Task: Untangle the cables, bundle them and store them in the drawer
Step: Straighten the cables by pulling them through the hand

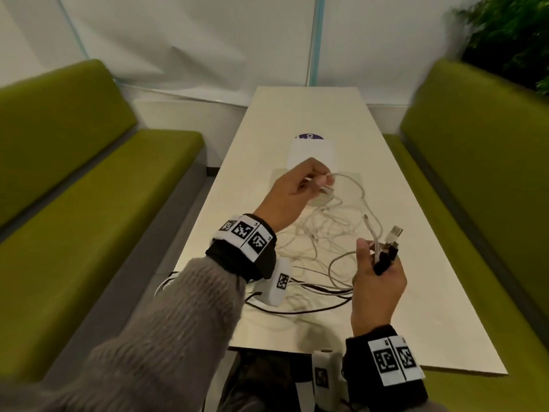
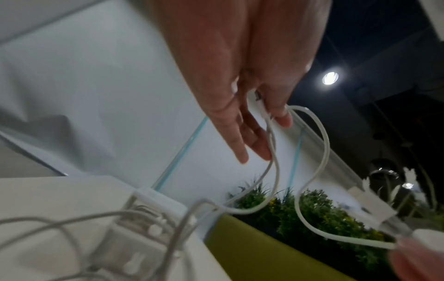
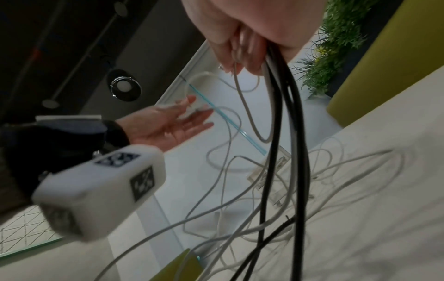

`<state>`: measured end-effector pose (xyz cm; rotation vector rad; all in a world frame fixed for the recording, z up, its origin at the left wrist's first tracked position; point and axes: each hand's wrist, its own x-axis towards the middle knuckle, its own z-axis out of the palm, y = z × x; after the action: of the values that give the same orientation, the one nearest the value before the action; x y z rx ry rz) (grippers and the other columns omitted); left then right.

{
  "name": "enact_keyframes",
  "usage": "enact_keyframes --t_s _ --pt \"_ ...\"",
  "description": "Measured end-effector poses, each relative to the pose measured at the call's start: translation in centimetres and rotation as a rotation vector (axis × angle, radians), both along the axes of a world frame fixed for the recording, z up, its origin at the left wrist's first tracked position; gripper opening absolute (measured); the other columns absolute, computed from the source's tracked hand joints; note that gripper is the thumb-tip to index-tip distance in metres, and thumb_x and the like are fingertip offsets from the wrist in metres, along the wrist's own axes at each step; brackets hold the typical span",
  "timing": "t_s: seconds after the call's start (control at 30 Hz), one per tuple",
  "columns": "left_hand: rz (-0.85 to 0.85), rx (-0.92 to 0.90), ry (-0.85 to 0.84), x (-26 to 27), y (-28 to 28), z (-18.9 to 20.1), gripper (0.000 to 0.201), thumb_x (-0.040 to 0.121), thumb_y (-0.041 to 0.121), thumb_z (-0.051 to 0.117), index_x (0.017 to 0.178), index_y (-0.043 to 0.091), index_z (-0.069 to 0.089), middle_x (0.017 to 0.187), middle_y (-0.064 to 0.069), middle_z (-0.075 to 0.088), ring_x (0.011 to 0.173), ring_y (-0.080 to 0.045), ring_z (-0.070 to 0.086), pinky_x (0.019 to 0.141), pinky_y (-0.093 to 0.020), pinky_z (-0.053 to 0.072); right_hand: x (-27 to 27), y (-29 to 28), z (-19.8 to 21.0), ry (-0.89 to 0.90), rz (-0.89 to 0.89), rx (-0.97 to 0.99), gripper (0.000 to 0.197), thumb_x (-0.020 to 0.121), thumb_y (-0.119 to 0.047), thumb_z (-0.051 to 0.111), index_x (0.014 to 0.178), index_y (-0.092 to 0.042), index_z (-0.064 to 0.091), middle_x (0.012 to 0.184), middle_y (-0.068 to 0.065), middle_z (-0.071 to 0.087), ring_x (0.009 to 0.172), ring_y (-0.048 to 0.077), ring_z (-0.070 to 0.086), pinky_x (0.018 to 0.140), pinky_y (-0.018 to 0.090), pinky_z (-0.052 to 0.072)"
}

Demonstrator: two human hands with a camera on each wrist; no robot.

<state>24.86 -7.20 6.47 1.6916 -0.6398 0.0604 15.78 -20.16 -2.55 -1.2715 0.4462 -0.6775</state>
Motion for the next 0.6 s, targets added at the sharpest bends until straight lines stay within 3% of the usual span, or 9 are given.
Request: enact_keyframes --t_s 0.07,0.17,0.23,0.33,0.4,0.5,0.6 --pt "0.104 -0.063 -0.185 0.0 -0.6 0.6 0.007 0.093 0.013 0.053 0.094 0.018 0.058 0.104 -0.004 0.063 0.098 -0.014 0.062 0.090 -0.025 0.047 -0.1 -0.1 0.2 -0.016 -0.011 -0.009 0.014 0.086 -0.020 0.070 0.078 -0.027 0.061 0.067 0.000 0.052 0.066 0.020 0.046 0.071 0.041 0.041" --pt "0.264 0.200 -0.450 0.5 0.2 -0.9 0.006 0.084 0.016 0.064 0.084 0.012 0.068 0.109 -0.006 0.059 0.103 -0.020 0.053 0.092 -0.011 0.033 -0.3 -0.3 0.4 -0.028 0.002 0.047 0.015 0.084 -0.015 0.072 0.076 -0.024 0.062 0.068 -0.008 0.059 0.066 0.012 0.049 0.077 0.038 0.042" --pt "0.250 0.354 -0.402 0.6 1.1 -2.8 0.008 0.080 0.015 0.068 0.082 0.009 0.072 0.099 -0.004 0.059 0.095 -0.021 0.051 0.086 -0.010 0.032 -0.4 -0.3 0.3 -0.018 0.027 0.072 0.018 0.081 -0.014 0.074 0.071 -0.023 0.061 0.059 -0.015 0.058 0.060 0.007 0.047 0.073 0.031 0.043" --pt "0.159 0.327 -0.168 -0.4 1.5 -4.4 0.001 0.083 0.010 0.068 0.083 0.010 0.069 0.086 0.005 0.060 0.080 -0.003 0.057 0.074 -0.009 0.040 -0.3 0.0 0.1 -0.006 0.091 0.091 0.019 0.079 -0.016 0.076 0.066 -0.023 0.063 0.051 -0.015 0.049 0.053 0.009 0.039 0.059 0.026 0.035" --pt "0.093 0.318 -0.114 -1.6 1.1 -5.0 0.003 0.085 0.009 0.065 0.083 0.010 0.064 0.082 0.009 0.062 0.077 0.002 0.058 0.072 -0.009 0.043 -0.2 0.4 0.2 0.019 0.150 0.075 0.010 0.078 -0.023 0.077 0.074 -0.024 0.068 0.050 -0.013 0.042 0.051 0.011 0.033 0.054 0.026 0.031" --pt "-0.005 0.407 -0.192 -3.1 0.3 -5.5 0.005 0.086 0.011 0.062 0.086 0.006 0.060 0.083 -0.001 0.063 0.079 -0.007 0.056 0.075 -0.019 0.046 -0.3 1.0 0.4 0.044 0.214 0.095 0.012 0.078 -0.026 0.076 0.078 -0.024 0.065 0.048 -0.013 0.040 0.046 0.007 0.032 0.049 0.023 0.031" --pt "-0.056 0.454 -0.309 -3.9 -0.2 -5.7 0.012 0.087 0.015 0.058 0.091 0.005 0.059 0.086 -0.005 0.062 0.081 -0.011 0.048 0.076 -0.016 0.038 -0.2 1.2 0.7 0.029 0.226 0.127 0.011 0.078 -0.025 0.074 0.079 -0.019 0.065 0.045 -0.016 0.042 0.042 0.005 0.032 0.045 0.023 0.029"
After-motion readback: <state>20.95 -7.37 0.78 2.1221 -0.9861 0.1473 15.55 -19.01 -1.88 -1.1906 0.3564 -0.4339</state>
